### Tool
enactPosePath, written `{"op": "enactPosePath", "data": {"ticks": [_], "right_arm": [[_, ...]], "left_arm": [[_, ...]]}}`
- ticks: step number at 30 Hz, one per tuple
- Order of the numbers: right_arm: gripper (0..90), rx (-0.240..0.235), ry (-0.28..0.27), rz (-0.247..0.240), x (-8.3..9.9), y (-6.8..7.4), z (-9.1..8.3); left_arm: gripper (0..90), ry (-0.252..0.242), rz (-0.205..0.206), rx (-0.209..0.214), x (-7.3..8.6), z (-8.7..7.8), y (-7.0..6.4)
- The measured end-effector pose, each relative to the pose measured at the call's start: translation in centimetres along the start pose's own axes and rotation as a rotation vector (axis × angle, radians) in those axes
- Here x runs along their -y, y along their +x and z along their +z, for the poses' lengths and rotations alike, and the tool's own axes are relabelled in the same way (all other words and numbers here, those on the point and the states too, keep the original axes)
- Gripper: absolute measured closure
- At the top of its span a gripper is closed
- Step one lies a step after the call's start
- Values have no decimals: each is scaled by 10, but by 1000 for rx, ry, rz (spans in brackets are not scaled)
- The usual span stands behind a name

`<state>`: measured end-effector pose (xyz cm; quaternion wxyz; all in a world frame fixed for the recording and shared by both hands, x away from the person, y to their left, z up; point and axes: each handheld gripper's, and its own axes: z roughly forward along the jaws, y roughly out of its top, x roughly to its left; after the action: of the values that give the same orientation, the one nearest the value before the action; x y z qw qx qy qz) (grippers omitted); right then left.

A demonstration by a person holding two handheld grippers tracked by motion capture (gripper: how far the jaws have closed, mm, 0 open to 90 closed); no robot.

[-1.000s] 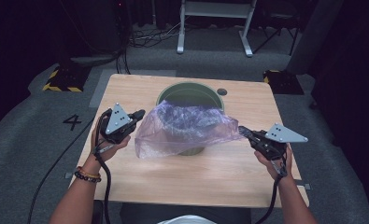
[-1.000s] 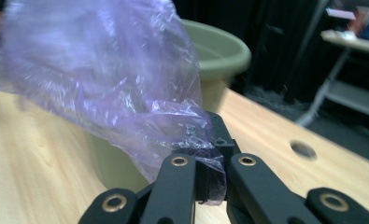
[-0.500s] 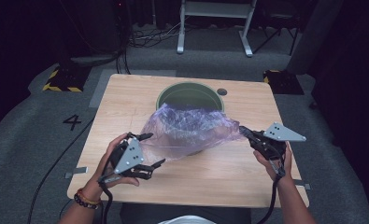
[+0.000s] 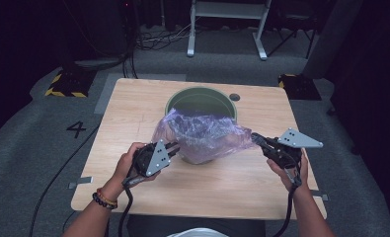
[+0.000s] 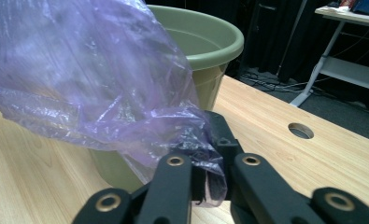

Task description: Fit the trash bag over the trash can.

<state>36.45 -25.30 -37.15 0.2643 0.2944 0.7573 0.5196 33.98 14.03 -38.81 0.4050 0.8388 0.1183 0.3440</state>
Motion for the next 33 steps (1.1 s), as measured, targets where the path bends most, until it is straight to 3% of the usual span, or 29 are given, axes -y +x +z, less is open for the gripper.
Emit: {"op": "enactPosePath", "data": {"ticks": [1, 6, 9, 11, 13, 15, 16, 18, 21, 23, 24, 26, 28, 30, 33], "right_arm": [[823, 5, -4, -1, 1, 0, -1], [674, 19, -1, -31, 3, 2, -3], [709, 22, 3, -56, 4, 3, -5], [810, 6, 7, -62, 3, 4, -5], [853, -7, 4, -63, 1, 4, -6], [866, -14, 8, -61, -2, 5, -5], [874, -16, 8, -64, -3, 6, -5], [878, -38, 8, -66, -5, 8, -5], [885, -56, 12, -73, -9, 11, -4], [886, -70, 7, -69, -12, 12, -5], [887, -76, 7, -70, -13, 12, -5], [886, -78, 7, -74, -14, 13, -5], [884, -85, 9, -80, -15, 14, -5], [882, -87, 10, -89, -16, 16, -5], [860, -79, 9, -91, -17, 17, -7]], "left_arm": [[894, -8, -7, 9, 0, 0, 1], [900, -61, -46, 46, -2, -7, 8], [891, -77, -50, 79, -3, -10, 9], [598, -93, -81, 85, -3, -10, 8], [384, -98, -96, 86, -3, -8, 5], [236, -86, -89, 61, -4, -4, 0], [202, -81, -87, 66, -4, -2, -1], [191, -79, -72, 21, -7, 2, -4], [176, -67, -38, -6, -11, 7, -6], [239, -58, -22, -37, -13, 10, -7], [309, -43, -14, -67, -14, 11, -7], [522, -36, 2, -73, -15, 11, -6], [629, -38, 1, -81, -15, 10, -5], [774, -42, 7, -60, -15, 7, -3], [898, -55, 12, -28, -17, 1, 2]]}}
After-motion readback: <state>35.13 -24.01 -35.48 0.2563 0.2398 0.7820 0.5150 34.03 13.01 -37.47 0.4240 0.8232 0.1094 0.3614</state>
